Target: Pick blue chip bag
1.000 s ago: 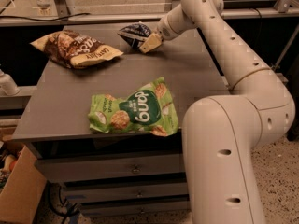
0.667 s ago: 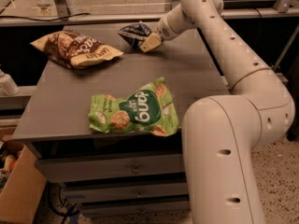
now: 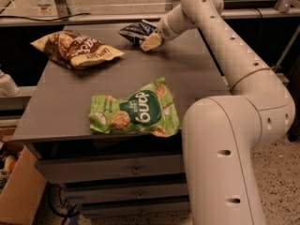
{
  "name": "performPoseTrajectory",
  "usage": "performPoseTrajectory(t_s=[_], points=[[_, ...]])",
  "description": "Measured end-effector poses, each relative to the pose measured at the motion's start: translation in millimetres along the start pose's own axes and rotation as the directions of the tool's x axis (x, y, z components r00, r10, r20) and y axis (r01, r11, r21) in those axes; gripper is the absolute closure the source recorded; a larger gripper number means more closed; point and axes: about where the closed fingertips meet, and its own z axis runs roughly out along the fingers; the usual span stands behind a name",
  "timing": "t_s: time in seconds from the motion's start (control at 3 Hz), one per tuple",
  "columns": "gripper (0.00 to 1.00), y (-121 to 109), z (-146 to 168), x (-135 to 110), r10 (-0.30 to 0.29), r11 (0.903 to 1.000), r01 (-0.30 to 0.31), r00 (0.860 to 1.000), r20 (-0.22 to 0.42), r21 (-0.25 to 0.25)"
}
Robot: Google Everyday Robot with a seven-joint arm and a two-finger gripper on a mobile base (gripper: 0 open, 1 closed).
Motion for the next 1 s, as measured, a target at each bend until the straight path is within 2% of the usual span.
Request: performPoseTrajectory(t_s=[0.33,1.0], points=[[0.00,1.3,2.6,0.3,0.000,1.0000,0.000,1.000,-0.001,-0.004],[0.00,3.8,-1.9,-8.2,0.010,0.9997,-0.009,1.000,0.023,-0.022]])
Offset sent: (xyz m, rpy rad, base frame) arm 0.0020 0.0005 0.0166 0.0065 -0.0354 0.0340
